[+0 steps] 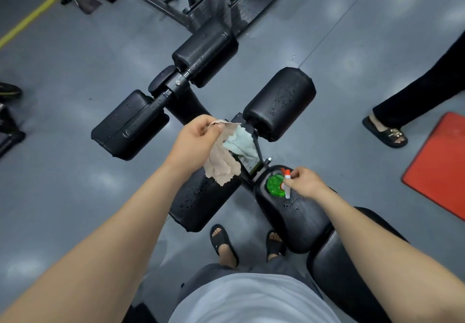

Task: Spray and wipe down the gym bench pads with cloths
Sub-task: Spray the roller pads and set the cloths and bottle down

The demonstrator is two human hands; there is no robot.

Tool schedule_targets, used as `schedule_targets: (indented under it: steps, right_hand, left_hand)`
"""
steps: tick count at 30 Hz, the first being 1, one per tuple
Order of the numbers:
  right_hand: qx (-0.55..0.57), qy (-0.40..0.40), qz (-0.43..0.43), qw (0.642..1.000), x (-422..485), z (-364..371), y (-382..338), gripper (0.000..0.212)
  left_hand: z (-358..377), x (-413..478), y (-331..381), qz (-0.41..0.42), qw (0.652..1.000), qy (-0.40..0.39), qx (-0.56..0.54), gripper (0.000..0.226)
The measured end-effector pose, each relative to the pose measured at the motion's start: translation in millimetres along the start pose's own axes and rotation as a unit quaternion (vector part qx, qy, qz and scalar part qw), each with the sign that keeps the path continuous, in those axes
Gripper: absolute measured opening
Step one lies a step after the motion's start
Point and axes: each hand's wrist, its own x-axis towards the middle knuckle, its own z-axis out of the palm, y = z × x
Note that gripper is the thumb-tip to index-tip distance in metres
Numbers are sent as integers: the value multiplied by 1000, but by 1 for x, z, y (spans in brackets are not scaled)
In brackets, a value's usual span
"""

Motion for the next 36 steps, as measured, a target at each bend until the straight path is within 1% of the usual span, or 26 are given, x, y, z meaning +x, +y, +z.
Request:
schedule_targets:
  steps: [3, 5, 6, 7, 9, 11, 12, 14, 16, 19, 20, 22, 23, 26, 27, 29, 32, 34, 36]
  right_hand:
    - [5, 85, -46, 995, -12, -9, -19, 18]
    - [61, 121, -123, 983, -24, -16, -43, 20]
    - [97, 111, -164, 975, -31, -20, -58, 23]
    - [126, 81, -206, 967, -42, -24, -76, 23]
    - [161, -20, -286, 944, -62, -31, -110, 18]
    - [144, -89, -350, 922, -72, -30, -136, 19]
    - [123, -98, -370, 916, -74, -27, -146, 17]
    - [101, -83, -383, 914, -73, -23, -157, 12]
    - [116, -76, -381, 914, -71, -21, -164, 14]
    - [154, -69, -366, 915, -72, -23, -172, 19]
    - [164, -61, -358, 917, -71, -24, -175, 21]
    - [171, -46, -346, 921, -73, -29, -180, 22]
    - [167, -43, -342, 924, -75, -33, -184, 23]
    - [151, -44, -351, 923, -78, -43, -191, 21]
    - [144, -46, -356, 922, -80, -47, -193, 20]
    - [138, -54, -368, 918, -82, -53, -195, 21]
    - [151, -63, -372, 914, -78, -62, -195, 24]
    - [180, -82, -365, 910, -75, -66, -195, 27]
    - [214, -101, -359, 903, -72, -71, -194, 26]
  left_hand:
    - [-4, -3, -2, 21, 1000, -22, 4, 18]
    - [-9, -4, -2, 30, 999, -36, -8, 20]
    - [-11, -5, -1, 30, 998, -44, -25, 21]
    - [-14, -7, 0, 30, 997, -51, -48, 23]
    - [-19, -10, 4, 29, 992, -60, -104, 27]
    - [-26, -11, 4, 38, 990, -55, -128, 28]
    - [-30, -12, 4, 39, 989, -48, -135, 28]
    - [-35, -11, 1, 29, 991, -23, -131, 27]
    - [-43, -9, -6, 18, 997, 13, -81, 29]
    - [-53, -9, -19, -30, 998, -17, -50, 45]
    - [-57, -7, -24, -43, 999, -25, -22, 44]
    - [-63, -6, -33, -64, 997, -39, 20, 31]
    - [-64, -5, -36, -68, 997, -42, 24, 23]
    - [-61, -4, -35, -82, 996, -33, -15, 8]
    - [-58, -5, -29, -90, 995, -34, -31, 9]
    - [-52, -3, -22, -108, 991, -64, -44, 25]
    - [-43, 5, -22, -112, 987, -116, -11, 47]
    - [-37, 9, -21, -115, 984, -133, -20, 51]
    - [-33, 13, -18, -119, 982, -136, -56, 51]
